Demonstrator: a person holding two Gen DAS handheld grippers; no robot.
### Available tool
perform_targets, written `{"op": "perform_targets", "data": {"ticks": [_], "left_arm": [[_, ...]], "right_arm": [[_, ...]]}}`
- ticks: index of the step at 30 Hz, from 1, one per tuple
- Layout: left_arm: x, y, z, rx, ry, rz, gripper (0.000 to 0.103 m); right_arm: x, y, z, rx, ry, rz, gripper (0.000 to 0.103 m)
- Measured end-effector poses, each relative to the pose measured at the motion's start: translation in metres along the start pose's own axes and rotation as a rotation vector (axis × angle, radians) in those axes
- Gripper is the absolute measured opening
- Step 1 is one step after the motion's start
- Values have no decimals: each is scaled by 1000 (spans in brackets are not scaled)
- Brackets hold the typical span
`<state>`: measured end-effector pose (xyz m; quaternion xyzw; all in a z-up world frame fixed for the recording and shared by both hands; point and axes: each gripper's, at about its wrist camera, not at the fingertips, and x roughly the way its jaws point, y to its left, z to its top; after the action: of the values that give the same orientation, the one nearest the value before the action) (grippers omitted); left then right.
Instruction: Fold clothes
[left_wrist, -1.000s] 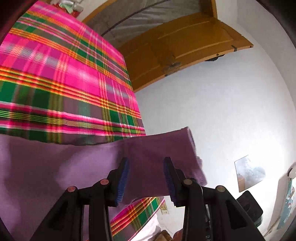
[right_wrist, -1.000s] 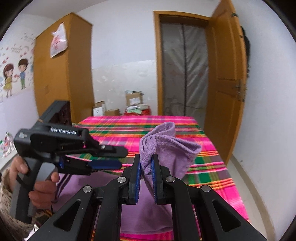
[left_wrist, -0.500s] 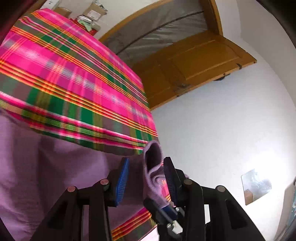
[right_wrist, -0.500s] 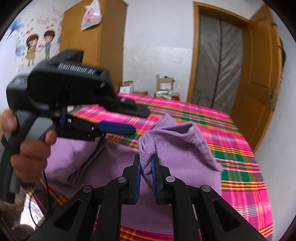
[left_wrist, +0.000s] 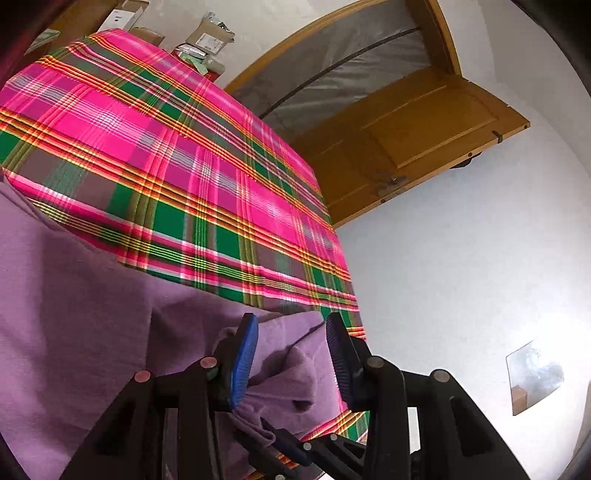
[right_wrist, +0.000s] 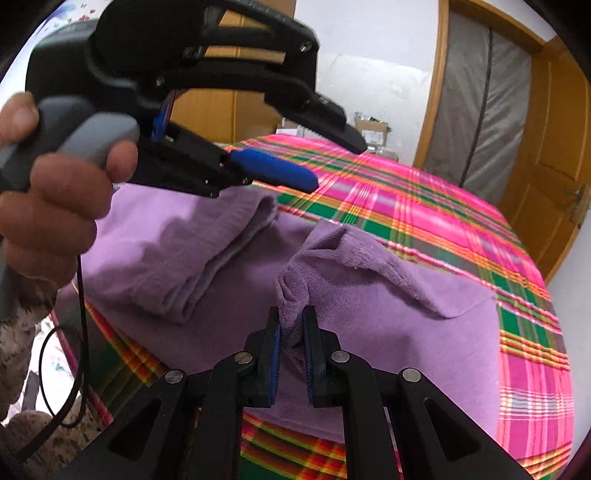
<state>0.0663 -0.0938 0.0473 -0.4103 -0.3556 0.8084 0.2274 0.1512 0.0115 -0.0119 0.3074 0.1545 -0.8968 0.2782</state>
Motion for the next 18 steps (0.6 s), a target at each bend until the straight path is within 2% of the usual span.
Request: {"op": "perform_targets", "data": {"ticks": [5, 6, 11, 15, 18], "left_arm": [[5, -3, -4, 47, 35, 43, 39], [6, -4, -5, 56, 42, 52, 39], [8, -13, -11, 145, 62, 112, 39], [10, -26, -18, 231, 63, 157, 39], [13, -32, -21, 284, 74, 178, 39]], "right_arm": [[10, -5, 1, 21, 42, 19, 15], [8, -4, 0, 22, 46, 27, 19], [-18, -8, -7, 27, 22, 75, 22], [-35, -26, -12, 46, 11, 102, 23], [-51, -53, -14, 68, -14, 44, 23]]}}
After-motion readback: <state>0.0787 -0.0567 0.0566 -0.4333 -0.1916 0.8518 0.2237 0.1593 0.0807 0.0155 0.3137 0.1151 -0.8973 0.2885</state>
